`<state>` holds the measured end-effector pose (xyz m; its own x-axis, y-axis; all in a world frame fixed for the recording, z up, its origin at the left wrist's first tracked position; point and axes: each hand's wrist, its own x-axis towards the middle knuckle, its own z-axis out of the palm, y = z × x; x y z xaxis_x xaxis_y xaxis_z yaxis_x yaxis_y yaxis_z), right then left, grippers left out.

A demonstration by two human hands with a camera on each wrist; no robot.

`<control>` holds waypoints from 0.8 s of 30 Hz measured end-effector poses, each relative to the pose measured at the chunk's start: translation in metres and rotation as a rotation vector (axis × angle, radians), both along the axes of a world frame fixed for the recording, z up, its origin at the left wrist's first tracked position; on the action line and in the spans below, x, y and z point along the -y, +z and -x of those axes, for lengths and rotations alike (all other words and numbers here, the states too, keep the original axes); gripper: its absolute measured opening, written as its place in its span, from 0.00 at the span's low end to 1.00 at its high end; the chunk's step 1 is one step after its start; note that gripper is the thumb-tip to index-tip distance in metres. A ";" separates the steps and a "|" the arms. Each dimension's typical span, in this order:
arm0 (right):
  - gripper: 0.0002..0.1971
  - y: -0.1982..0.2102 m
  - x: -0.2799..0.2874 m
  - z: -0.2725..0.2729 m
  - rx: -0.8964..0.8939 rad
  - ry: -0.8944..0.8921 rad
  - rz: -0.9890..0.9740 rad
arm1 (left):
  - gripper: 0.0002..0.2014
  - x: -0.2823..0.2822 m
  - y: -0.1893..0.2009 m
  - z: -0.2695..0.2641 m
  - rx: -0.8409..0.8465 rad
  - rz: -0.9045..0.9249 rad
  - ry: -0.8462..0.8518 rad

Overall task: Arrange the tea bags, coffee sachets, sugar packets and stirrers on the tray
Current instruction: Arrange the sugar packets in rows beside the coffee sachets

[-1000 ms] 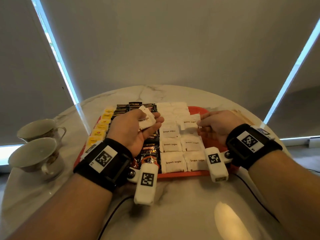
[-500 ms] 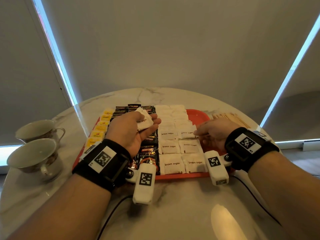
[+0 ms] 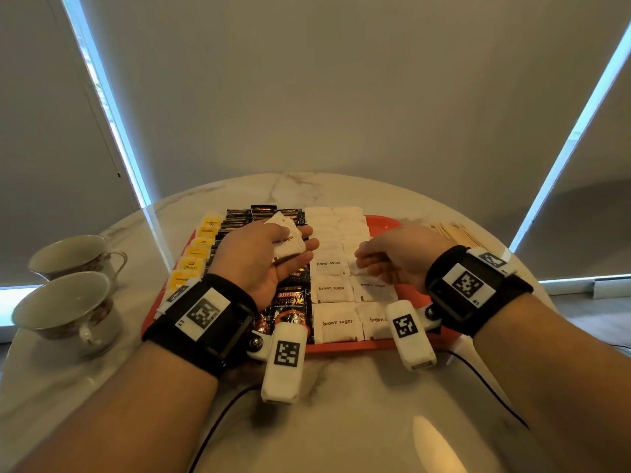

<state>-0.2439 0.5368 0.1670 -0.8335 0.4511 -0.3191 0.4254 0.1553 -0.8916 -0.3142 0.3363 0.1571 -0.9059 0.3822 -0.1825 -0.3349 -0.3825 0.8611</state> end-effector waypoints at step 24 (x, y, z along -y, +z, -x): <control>0.27 -0.004 -0.008 0.012 -0.211 -0.166 0.316 | 0.14 -0.001 0.000 -0.002 0.024 -0.044 -0.014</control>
<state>-0.2557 0.5446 0.1630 -0.8195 0.4923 -0.2934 0.2244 -0.1955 -0.9547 -0.3123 0.3373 0.1569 -0.8959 0.4031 -0.1866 -0.3606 -0.4149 0.8354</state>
